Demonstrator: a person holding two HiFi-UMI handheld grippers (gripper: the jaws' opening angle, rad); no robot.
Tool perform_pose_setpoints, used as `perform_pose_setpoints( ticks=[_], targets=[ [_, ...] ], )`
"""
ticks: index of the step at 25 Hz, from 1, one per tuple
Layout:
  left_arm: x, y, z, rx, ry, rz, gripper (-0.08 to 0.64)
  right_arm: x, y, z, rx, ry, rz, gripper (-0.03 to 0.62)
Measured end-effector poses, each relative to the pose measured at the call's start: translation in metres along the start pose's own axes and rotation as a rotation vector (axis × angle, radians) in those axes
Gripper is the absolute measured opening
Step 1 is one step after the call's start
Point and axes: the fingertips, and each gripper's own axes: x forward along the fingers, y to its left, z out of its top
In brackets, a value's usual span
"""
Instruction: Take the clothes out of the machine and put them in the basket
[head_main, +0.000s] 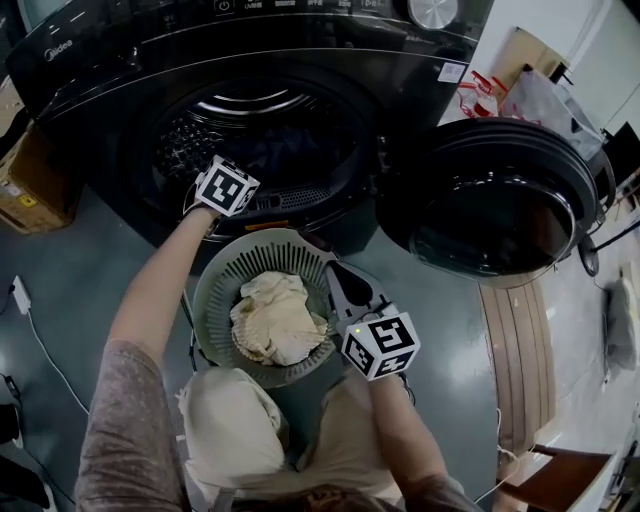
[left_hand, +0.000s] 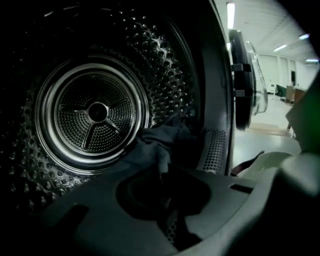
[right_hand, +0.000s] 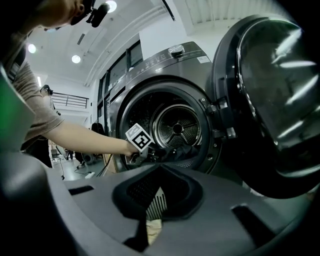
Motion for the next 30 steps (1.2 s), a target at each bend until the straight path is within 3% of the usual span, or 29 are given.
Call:
perform_pose_setpoints(
  ticks=[6, 14, 20, 26, 30],
  targets=[
    [-0.072, -0.065, 0.021, 0.043, -0.078, -0.15, 0.037, 0.0, 0.001, -0.002, -0.016, -0.003, 0.025, -0.005],
    [-0.163, -0.147, 0.007, 0.067, -0.052, -0.301, 0.035, -0.006, 0.001, -0.001, 0.015, -0.019, 0.043, -0.005],
    [-0.202, -0.203, -0.015, 0.086, -0.029, -0.379, 0.034, -0.008, 0.007, 0.001, 0.004, -0.028, 0.069, -0.005],
    [-0.232, -0.253, -0.014, 0.048, -0.018, -0.566, 0.034, -0.011, 0.006, 0.002, 0.007, -0.033, 0.073, -0.005],
    [-0.245, -0.271, -0.014, 0.058, -0.006, -0.629, 0.034, -0.013, 0.006, 0.003, 0.004, -0.036, 0.072, -0.005]
  ],
)
